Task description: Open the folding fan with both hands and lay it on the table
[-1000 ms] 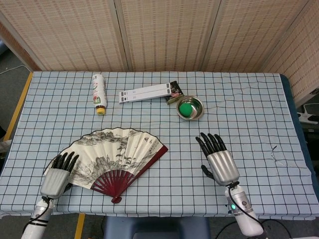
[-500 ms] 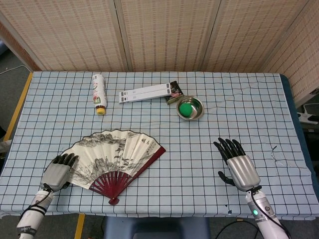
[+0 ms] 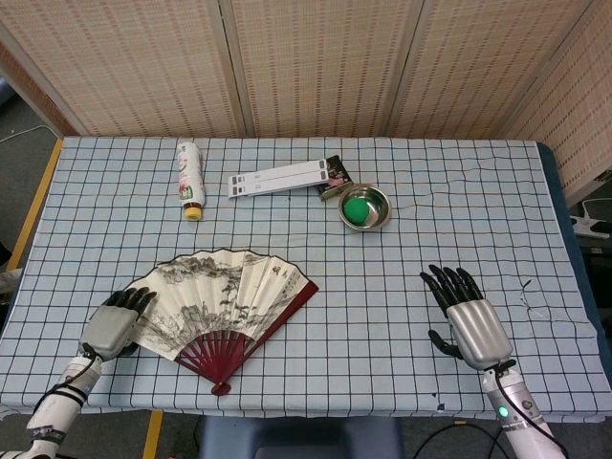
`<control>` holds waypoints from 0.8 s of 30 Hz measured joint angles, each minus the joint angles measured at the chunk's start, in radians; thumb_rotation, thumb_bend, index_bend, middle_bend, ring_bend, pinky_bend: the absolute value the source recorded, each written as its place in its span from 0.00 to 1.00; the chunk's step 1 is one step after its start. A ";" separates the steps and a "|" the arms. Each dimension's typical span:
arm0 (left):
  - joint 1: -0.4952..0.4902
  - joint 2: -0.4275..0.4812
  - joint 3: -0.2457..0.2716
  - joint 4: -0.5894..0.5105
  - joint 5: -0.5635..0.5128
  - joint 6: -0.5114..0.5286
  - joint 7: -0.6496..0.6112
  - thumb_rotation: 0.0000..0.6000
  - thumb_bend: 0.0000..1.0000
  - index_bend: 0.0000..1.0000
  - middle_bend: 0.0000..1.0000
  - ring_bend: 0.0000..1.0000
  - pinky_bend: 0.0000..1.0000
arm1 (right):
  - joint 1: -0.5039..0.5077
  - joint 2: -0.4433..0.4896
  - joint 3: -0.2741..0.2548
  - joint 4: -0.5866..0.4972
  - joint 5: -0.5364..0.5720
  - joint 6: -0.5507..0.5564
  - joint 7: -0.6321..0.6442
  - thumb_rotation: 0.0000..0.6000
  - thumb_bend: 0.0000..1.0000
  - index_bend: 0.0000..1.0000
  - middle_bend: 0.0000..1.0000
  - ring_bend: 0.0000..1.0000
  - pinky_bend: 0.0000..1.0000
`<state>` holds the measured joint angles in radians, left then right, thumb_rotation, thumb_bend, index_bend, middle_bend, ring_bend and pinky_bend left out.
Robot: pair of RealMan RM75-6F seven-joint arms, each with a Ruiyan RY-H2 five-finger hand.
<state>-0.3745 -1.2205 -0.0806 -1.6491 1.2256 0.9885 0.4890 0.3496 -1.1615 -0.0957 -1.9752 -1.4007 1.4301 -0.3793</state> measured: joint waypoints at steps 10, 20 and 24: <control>0.085 0.018 -0.044 0.118 0.120 0.411 -0.056 1.00 0.38 0.00 0.00 0.00 0.09 | -0.061 0.039 -0.013 0.041 -0.039 -0.005 0.066 1.00 0.21 0.00 0.00 0.00 0.00; 0.255 -0.006 0.052 0.174 0.287 0.621 -0.612 1.00 0.39 0.00 0.00 0.00 0.06 | -0.209 0.097 -0.065 0.090 -0.093 0.116 0.129 1.00 0.21 0.00 0.00 0.00 0.00; 0.304 -0.004 0.100 0.201 0.339 0.649 -0.630 1.00 0.40 0.00 0.00 0.00 0.06 | -0.270 0.104 -0.071 0.141 -0.100 0.179 0.125 1.00 0.21 0.00 0.00 0.00 0.00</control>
<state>-0.0700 -1.2244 0.0193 -1.4478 1.5647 1.6375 -0.1412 0.0793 -1.0577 -0.1667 -1.8345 -1.5002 1.6090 -0.2546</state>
